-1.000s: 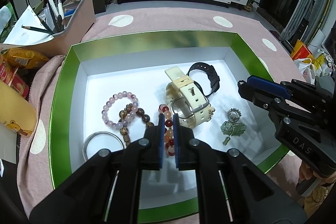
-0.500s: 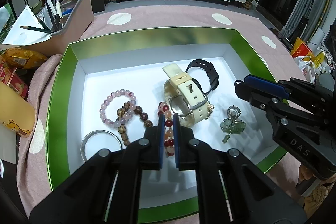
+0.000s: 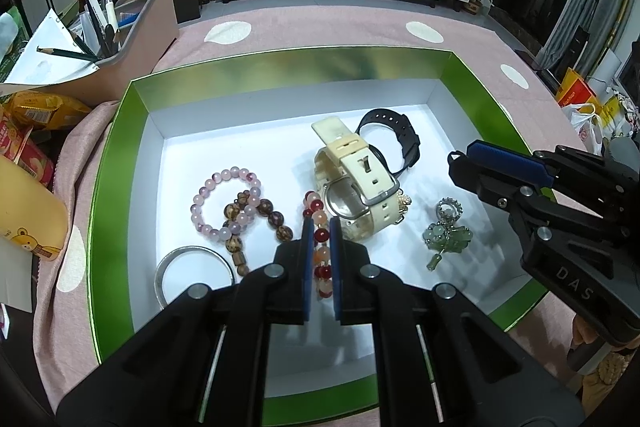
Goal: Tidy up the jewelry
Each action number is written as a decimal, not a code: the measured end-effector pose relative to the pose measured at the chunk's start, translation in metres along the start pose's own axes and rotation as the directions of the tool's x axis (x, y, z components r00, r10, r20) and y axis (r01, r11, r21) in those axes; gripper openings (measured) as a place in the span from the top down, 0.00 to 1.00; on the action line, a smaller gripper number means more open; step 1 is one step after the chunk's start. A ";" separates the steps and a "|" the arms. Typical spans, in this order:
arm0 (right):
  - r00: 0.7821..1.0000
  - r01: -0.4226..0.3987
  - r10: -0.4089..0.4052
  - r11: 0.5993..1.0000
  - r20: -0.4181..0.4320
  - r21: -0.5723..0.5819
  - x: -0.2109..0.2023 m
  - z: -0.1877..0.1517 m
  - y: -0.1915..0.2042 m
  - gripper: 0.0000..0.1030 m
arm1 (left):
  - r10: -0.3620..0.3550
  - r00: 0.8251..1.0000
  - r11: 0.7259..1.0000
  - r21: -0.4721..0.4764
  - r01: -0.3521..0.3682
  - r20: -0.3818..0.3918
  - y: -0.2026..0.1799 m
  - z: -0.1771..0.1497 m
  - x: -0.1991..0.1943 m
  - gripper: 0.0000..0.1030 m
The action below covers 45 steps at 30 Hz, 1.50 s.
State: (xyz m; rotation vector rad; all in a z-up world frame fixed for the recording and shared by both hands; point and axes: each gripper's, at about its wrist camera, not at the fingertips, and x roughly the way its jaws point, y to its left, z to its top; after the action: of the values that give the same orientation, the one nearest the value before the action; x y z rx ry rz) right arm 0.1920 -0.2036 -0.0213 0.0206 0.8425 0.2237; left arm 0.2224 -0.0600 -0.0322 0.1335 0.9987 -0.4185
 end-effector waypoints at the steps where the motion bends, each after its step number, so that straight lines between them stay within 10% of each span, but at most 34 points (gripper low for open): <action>1: 1.000 -0.001 0.001 1.000 -0.001 0.000 0.000 0.000 0.000 0.82 | 0.000 1.000 1.000 0.000 0.000 0.000 0.000 0.000 0.000 0.93; 26: 1.000 -0.002 0.002 1.000 0.008 0.005 -0.010 -0.001 -0.001 0.81 | 0.021 1.000 1.000 0.010 -0.022 0.005 0.000 0.000 -0.007 0.93; 36: 1.000 0.006 -0.006 1.000 0.030 0.015 -0.027 -0.001 -0.003 0.79 | 0.038 0.999 0.999 0.015 -0.038 0.036 -0.002 -0.001 -0.023 0.72; 45: 0.995 0.042 -0.045 0.998 0.084 0.040 -0.061 0.000 -0.004 0.40 | 0.084 0.992 0.996 0.006 -0.085 0.090 -0.003 -0.002 -0.054 0.40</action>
State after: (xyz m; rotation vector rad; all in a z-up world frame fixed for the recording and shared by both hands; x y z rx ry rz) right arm 0.1540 -0.2202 0.0231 0.0473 0.7616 0.1645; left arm 0.1941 -0.0473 0.0118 0.1644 0.8992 -0.3490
